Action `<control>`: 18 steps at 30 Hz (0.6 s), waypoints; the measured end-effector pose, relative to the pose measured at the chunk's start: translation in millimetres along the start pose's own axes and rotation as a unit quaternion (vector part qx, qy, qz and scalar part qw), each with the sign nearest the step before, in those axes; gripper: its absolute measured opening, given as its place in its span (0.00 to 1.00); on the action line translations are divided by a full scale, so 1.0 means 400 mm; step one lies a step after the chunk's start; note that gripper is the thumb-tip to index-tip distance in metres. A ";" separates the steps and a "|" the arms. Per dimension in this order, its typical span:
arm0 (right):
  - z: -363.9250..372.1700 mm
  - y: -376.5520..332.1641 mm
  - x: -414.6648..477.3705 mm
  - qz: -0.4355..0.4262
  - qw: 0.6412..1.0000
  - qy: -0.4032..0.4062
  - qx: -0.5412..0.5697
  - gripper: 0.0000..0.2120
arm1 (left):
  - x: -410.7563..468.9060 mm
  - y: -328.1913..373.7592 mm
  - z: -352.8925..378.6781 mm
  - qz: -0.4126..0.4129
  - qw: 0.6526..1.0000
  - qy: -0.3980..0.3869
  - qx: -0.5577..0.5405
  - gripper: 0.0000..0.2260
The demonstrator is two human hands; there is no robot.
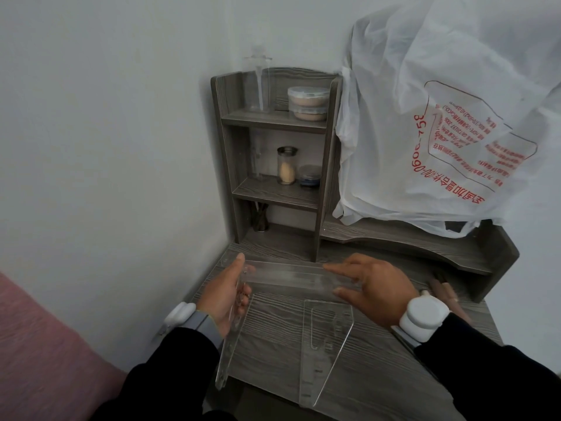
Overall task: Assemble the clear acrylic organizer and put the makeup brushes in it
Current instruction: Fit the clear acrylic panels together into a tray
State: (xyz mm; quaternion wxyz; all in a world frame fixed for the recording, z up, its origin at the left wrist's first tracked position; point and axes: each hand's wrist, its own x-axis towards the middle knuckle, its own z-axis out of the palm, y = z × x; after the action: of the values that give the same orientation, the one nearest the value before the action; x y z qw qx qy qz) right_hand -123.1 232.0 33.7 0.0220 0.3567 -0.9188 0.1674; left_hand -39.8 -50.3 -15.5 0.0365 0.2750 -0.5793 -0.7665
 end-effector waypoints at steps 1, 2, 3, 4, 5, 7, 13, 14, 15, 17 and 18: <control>-0.002 -0.001 0.000 0.000 1.000 -0.002 -0.001 0.22 | 0.001 0.000 0.000 0.001 1.000 -0.002 0.002 0.22; -0.004 -0.002 0.001 0.002 1.000 -0.004 -0.002 0.22 | 0.001 0.001 0.000 0.002 1.000 -0.003 0.005 0.22; -0.004 -0.002 0.000 0.003 1.000 -0.005 -0.005 0.22 | 0.004 0.000 -0.001 0.002 1.000 -0.004 0.009 0.22; -0.005 -0.003 -0.001 0.004 1.000 -0.005 -0.009 0.22 | 0.005 0.000 -0.001 0.002 1.000 -0.002 0.012 0.21; -0.006 -0.006 -0.002 0.003 1.000 -0.004 -0.017 0.22 | 0.008 -0.001 0.000 0.002 1.000 0.004 0.014 0.20; -0.008 -0.016 -0.002 -0.006 0.999 -0.001 -0.037 0.22 | 0.010 0.000 0.004 0.006 1.000 0.021 0.014 0.17; -0.009 -0.034 0.015 -0.039 0.997 -0.019 -0.066 0.23 | 0.009 -0.001 -0.002 0.013 0.999 0.044 0.020 0.11; -0.009 -0.030 0.017 -0.038 0.997 -0.024 -0.063 0.23 | 0.005 0.001 -0.001 0.019 0.998 0.045 0.024 0.11; -0.007 -0.025 0.017 -0.037 0.997 -0.027 -0.059 0.24 | 0.001 0.003 0.001 0.027 0.998 0.051 0.030 0.11; -0.001 -0.017 0.017 -0.034 0.997 -0.031 -0.054 0.24 | -0.005 0.006 0.010 0.046 0.996 0.066 0.044 0.10; 0.003 -0.014 0.016 -0.032 0.998 -0.033 -0.052 0.24 | -0.008 0.009 0.015 0.056 0.994 0.077 0.056 0.10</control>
State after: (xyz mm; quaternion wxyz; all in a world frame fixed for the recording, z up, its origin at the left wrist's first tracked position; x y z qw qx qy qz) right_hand -124.1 223.5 35.4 0.0158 0.3898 -0.9145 0.1071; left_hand -40.8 -44.9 -9.9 0.1083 0.3016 -0.6310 -0.7066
